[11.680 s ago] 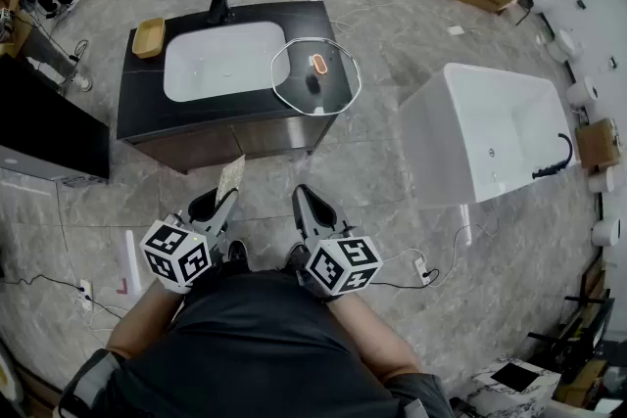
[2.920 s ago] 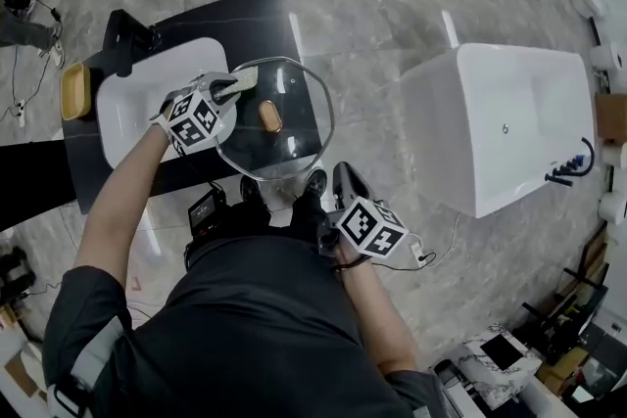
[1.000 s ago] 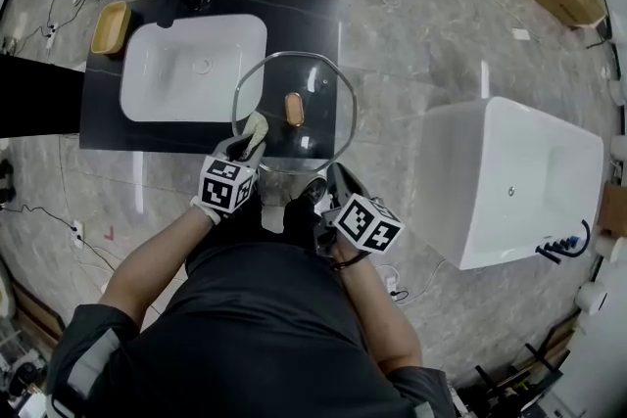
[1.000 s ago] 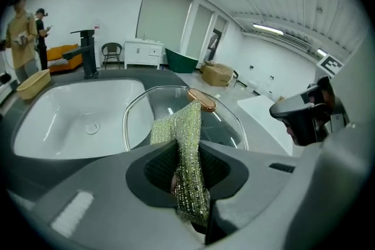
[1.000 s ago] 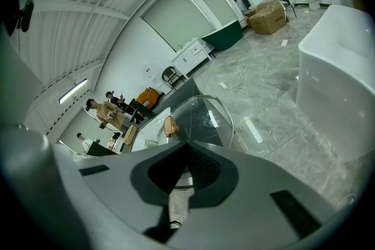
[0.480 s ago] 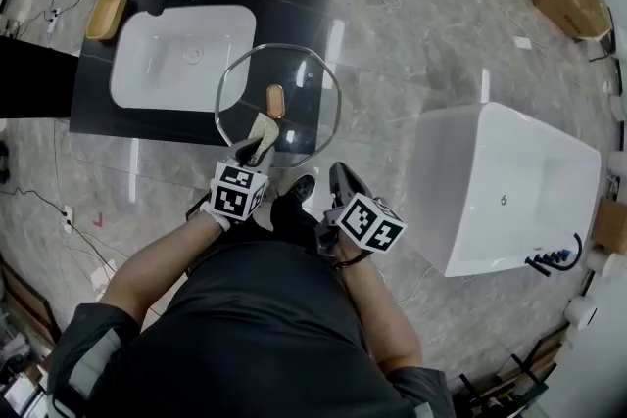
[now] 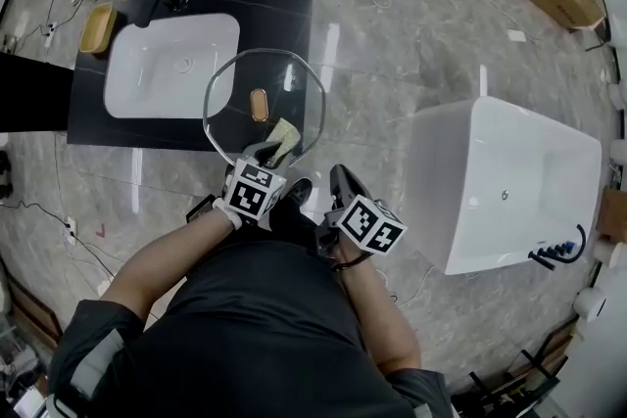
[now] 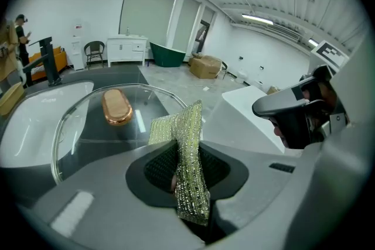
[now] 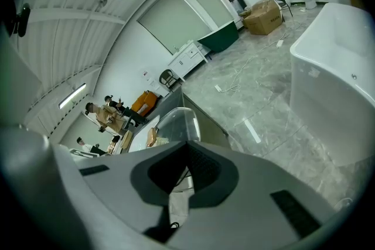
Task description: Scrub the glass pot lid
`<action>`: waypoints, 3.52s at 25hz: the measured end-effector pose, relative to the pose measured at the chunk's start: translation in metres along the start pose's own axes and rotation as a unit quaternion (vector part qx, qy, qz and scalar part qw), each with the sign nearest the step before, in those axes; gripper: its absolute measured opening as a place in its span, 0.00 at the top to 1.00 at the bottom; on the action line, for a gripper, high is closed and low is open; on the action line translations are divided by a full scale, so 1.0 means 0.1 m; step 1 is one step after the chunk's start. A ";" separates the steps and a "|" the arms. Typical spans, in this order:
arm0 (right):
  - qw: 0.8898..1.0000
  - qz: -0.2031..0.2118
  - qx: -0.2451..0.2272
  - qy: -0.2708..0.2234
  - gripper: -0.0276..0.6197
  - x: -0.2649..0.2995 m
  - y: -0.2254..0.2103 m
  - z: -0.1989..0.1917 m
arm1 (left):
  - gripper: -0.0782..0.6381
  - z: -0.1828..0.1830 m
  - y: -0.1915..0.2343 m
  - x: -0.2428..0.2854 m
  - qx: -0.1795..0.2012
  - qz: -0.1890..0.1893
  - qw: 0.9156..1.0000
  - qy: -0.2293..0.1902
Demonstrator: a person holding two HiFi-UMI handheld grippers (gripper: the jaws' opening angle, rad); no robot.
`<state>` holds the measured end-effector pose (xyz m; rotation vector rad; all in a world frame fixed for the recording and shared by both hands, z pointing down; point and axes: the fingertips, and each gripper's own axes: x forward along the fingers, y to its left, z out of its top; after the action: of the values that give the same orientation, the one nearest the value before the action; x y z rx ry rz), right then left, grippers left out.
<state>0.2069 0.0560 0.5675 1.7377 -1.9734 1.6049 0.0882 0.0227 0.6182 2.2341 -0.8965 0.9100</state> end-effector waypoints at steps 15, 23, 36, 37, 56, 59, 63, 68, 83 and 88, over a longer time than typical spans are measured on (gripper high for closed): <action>0.998 -0.017 0.053 -0.020 0.95 0.07 0.13 -0.17 | 0.79 0.30 -0.34 -0.33 0.067 -0.171 0.983 -0.011; 1.000 0.012 0.027 -0.006 0.95 0.46 0.84 -0.28 | 0.79 0.92 1.01 -1.09 0.104 -0.081 0.985 -0.113; 0.991 -0.050 0.107 -0.065 0.95 0.09 0.53 -0.49 | 0.79 0.97 1.92 0.14 0.368 -0.038 0.928 0.041; 0.990 -0.050 0.117 -0.066 0.95 0.08 0.50 -0.51 | 0.79 0.89 1.88 0.17 0.381 -0.047 0.922 0.048; 0.995 -0.018 0.096 -0.028 0.95 0.29 0.69 -0.47 | 0.79 0.15 1.43 -0.35 0.375 -0.130 0.918 -0.003; 0.995 -0.015 0.094 -0.024 0.95 0.32 0.70 -0.47 | 0.79 0.03 1.33 -0.41 0.392 -0.133 0.910 -0.003; 0.995 -0.014 0.095 -0.023 0.95 0.34 0.71 -0.48 | 0.79 -0.09 1.17 -0.46 0.385 -0.134 0.913 -0.001; 0.994 -0.015 0.100 -0.027 0.95 0.32 0.69 -0.49 | 0.79 -0.22 1.00 -0.50 0.402 -0.116 0.908 0.015; 0.991 -0.022 0.123 -0.042 0.95 0.17 0.47 -0.52 | 0.79 -0.32 0.18 -0.37 0.400 -0.165 0.900 0.057; 0.992 -0.020 0.120 -0.039 0.95 0.15 0.45 -0.51 | 0.79 -0.36 -0.05 -0.51 0.399 -0.200 0.893 0.056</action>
<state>0.1400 0.0730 0.5721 1.9361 -1.8270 1.8565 0.0508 0.0696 0.6001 2.8312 0.0598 1.3393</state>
